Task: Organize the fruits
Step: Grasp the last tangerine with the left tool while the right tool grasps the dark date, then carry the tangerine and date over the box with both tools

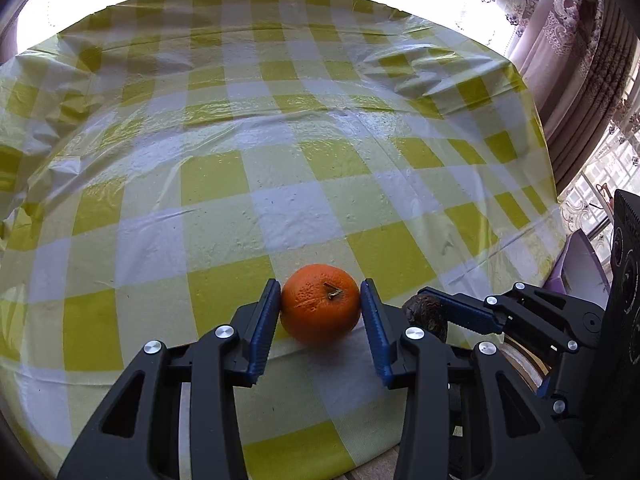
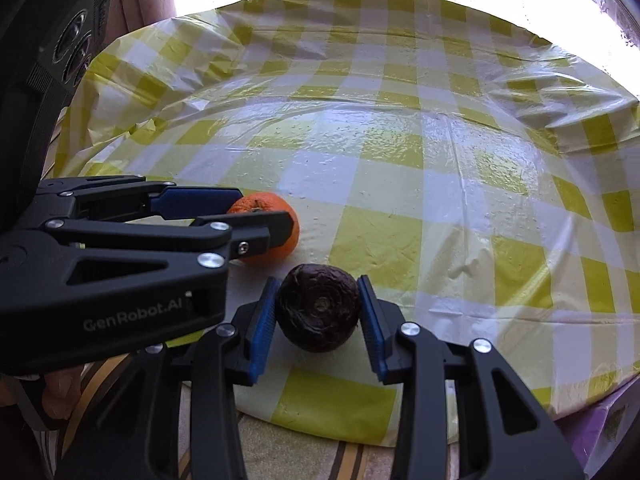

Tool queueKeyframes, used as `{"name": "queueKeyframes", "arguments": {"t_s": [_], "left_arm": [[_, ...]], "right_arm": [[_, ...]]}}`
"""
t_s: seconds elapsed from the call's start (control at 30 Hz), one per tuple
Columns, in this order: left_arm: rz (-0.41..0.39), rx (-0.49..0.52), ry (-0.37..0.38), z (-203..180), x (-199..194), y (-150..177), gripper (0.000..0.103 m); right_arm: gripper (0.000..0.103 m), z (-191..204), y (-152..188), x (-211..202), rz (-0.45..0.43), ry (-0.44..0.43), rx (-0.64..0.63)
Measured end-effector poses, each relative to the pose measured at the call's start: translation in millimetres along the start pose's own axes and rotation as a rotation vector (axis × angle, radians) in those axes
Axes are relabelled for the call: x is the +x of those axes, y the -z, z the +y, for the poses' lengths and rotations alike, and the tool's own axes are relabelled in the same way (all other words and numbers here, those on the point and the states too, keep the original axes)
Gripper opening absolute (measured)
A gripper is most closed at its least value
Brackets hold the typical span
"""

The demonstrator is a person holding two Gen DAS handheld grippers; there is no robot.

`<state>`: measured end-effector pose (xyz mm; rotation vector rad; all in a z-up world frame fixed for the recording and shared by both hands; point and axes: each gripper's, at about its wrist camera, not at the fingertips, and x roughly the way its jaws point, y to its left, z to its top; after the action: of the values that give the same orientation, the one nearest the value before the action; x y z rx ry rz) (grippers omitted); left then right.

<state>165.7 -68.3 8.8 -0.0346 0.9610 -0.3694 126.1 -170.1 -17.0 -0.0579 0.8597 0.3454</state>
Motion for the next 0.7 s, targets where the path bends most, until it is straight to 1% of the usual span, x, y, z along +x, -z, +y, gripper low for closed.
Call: {"name": "queueKeyframes", "arguments": {"t_s": [0.37, 0.57, 0.7], "left_arm": [[-0.013, -0.063, -0.028, -3, -35, 40, 0.039], [-0.032, -0.049, -0.055, -17, -57, 53, 0.039], [-0.043, -0.035, -0.058, -33, -70, 59, 0.039]], "right_arm": [[0.039, -16, 31, -34, -0.018, 0.010, 0.034], [0.039, -31, 50, -54, -0.028, 0.018, 0.064], [0.039, -42, 63, -69, -0.039, 0.026, 0.084]]}}
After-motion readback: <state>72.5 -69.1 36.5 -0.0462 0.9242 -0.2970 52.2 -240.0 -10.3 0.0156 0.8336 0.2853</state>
